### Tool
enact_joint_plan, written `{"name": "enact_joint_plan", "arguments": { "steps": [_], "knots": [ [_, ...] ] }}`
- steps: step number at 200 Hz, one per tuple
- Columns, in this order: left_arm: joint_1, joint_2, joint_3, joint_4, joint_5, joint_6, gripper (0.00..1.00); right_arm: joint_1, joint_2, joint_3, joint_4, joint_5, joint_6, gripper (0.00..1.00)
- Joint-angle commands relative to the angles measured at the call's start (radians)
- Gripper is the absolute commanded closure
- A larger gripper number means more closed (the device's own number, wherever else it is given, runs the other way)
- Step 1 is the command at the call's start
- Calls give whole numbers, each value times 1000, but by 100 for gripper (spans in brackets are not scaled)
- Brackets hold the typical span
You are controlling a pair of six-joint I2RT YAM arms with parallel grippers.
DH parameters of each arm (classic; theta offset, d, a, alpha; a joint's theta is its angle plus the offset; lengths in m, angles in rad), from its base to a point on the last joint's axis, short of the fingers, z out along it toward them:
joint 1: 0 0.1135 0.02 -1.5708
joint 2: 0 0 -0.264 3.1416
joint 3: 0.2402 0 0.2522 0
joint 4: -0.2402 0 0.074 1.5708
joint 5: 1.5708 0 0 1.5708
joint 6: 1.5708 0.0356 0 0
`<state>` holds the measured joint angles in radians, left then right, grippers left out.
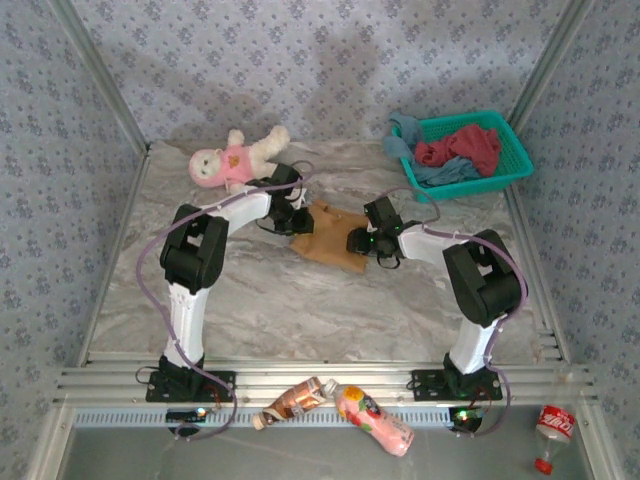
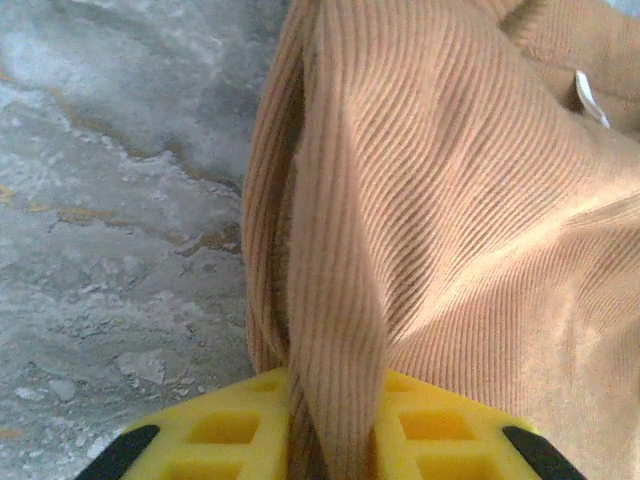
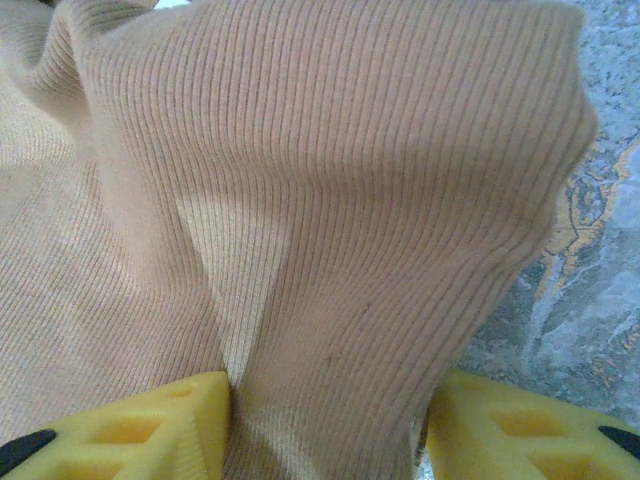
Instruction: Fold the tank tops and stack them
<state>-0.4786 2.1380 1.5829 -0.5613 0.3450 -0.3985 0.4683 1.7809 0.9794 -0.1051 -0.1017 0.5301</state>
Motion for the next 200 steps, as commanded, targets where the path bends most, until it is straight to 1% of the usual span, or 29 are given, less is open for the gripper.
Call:
{"name": "enact_joint_plan", "arguments": {
  "steps": [1,13,46,63,78,98,120,130,151,175,200],
  "knots": [
    [7,-4,47,-65,-8,27,97,4,-13,8,-15,-11,-18,44],
    [19,-11,51,-103,-17,48,100,5,-24,8,-12,-22,-18,42],
    [77,-77,7,-219,-85,136,100,1,-47,11,21,-84,25,40],
    [133,-127,-60,-242,-114,166,100,7,-52,23,21,-96,34,39],
    [182,-177,-125,-261,-167,200,100,15,-52,37,17,-103,34,39],
    [268,-250,-206,-264,-192,219,100,23,-50,47,25,-112,33,39],
    [352,-299,-256,-277,-241,260,100,33,-42,65,36,-116,21,38],
    [391,-311,-272,-272,-257,273,100,35,-37,73,47,-118,19,38],
    [484,-315,-283,-248,-331,302,100,40,-25,93,64,-126,17,37],
    [602,-294,-267,-176,-338,271,100,44,-18,108,78,-129,18,37],
    [658,-253,-205,-123,-362,272,100,46,-18,120,84,-128,15,37]
  ]
}}
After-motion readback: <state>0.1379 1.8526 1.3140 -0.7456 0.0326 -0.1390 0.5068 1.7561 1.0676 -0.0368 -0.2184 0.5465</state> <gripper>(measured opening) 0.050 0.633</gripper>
